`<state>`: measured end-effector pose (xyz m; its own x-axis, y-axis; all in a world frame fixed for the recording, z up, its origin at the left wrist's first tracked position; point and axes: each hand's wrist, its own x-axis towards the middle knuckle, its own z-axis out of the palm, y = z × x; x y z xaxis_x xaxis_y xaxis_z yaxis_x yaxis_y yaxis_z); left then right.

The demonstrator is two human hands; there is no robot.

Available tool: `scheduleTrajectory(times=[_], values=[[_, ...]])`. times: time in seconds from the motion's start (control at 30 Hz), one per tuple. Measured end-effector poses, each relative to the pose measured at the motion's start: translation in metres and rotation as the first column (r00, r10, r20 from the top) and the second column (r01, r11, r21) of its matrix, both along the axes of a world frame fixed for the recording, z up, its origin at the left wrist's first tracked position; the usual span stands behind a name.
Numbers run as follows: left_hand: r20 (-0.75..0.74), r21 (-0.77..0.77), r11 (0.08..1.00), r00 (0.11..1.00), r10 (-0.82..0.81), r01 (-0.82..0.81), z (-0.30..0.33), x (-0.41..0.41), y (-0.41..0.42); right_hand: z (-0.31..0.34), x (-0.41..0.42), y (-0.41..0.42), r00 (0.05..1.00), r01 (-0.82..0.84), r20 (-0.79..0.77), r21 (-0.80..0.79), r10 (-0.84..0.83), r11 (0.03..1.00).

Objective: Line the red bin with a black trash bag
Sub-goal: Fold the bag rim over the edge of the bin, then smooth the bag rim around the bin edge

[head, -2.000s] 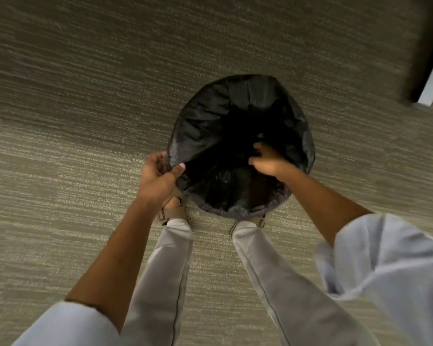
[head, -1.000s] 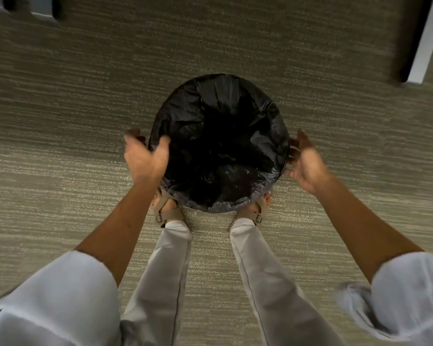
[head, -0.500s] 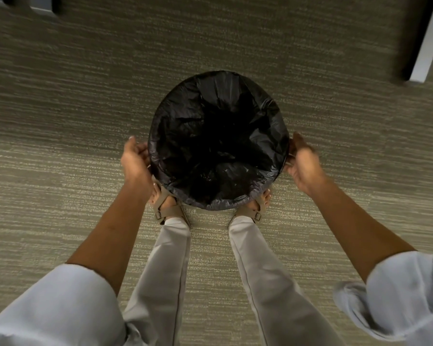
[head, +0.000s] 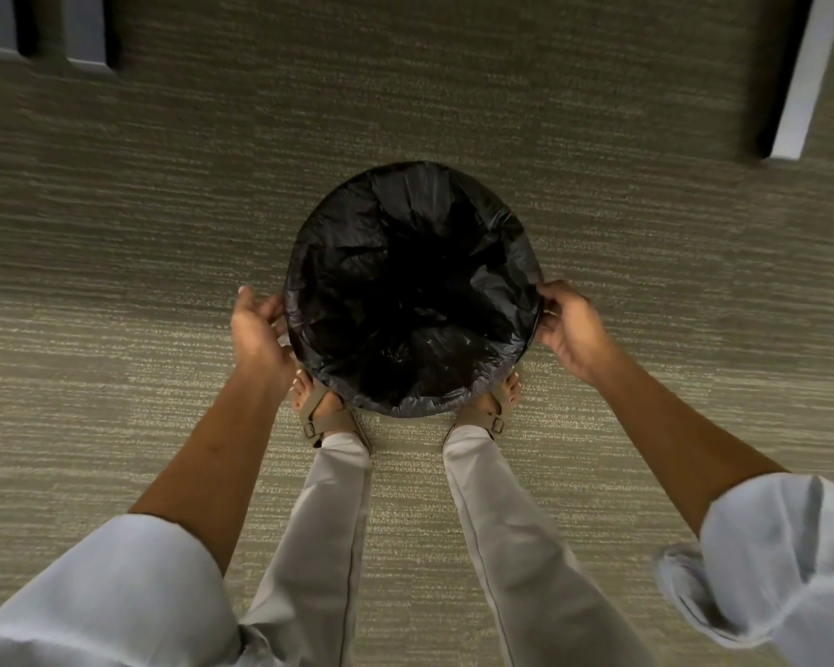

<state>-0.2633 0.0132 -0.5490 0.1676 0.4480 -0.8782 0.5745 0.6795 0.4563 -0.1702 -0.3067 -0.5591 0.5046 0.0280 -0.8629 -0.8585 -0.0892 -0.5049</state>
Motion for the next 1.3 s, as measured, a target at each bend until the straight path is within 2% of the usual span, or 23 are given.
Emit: scheduleTrajectory(times=[0.07, 0.17, 0.27, 0.33, 0.5, 0.6, 0.7, 0.8, 0.97, 1.07, 1.17, 1.3], values=[[-0.072, 0.049, 0.996, 0.995, -0.069, 0.073, -0.002, 0.000, 0.000, 0.001, 0.000, -0.005, 0.998, -0.060, 0.004, -0.046, 0.060, 0.997], [-0.277, 0.273, 0.931, 0.947, -0.164, 0.242, -0.004, -0.006, -0.002, 0.006, 0.004, -0.006, 0.984, -0.179, -0.010, -0.153, 0.180, 0.972], [-0.377, 0.426, 0.825, 0.902, -0.211, 0.371, 0.001, -0.008, -0.007, 0.011, 0.012, -0.005, 0.898, -0.424, -0.035, -0.337, 0.439, 0.841], [-0.400, 0.412, 0.805, 0.878, -0.261, 0.427, 0.002, -0.007, -0.008, 0.011, 0.017, -0.006, 0.875, -0.466, -0.060, -0.374, 0.480, 0.802], [-0.279, 0.264, 0.919, 0.935, -0.218, 0.293, -0.002, -0.002, -0.002, 0.007, 0.020, -0.006, 0.864, -0.500, -0.093, -0.273, 0.495, 0.822], [-0.223, 0.199, 0.957, 0.960, -0.167, 0.213, -0.003, -0.003, -0.002, 0.003, 0.017, -0.007, 0.868, -0.496, -0.139, -0.262, 0.476, 0.828], [-0.190, 0.117, 0.970, 0.963, -0.189, 0.213, -0.001, -0.002, 0.002, -0.002, 0.013, -0.010, 0.870, -0.493, -0.126, -0.264, 0.477, 0.829], [-0.173, 0.090, 0.965, 0.958, -0.229, 0.247, 0.002, 0.001, 0.003, -0.003, 0.012, -0.019, 0.888, -0.456, -0.076, -0.275, 0.453, 0.847], [-0.168, 0.141, 0.946, 0.949, -0.267, 0.291, 0.013, 0.026, -0.016, 0.010, 0.011, -0.047, 0.931, -0.356, -0.019, -0.277, 0.365, 0.893], [-0.154, 0.134, 0.942, 0.945, -0.287, 0.308, 0.019, 0.053, -0.037, 0.021, 0.010, -0.073, 0.957, -0.275, -0.002, -0.335, 0.291, 0.901], [-0.117, 0.100, 0.916, 0.919, -0.376, 0.388, 0.026, 0.093, -0.069, 0.030, 0.007, -0.104, 0.985, -0.140, 0.031, -0.430, 0.169, 0.892], [0.004, 0.068, 0.858, 0.860, -0.510, 0.509, 0.042, 0.148, -0.118, 0.037, 0.002, -0.151, 0.991, 0.117, 0.109, -0.419, -0.078, 0.900]])
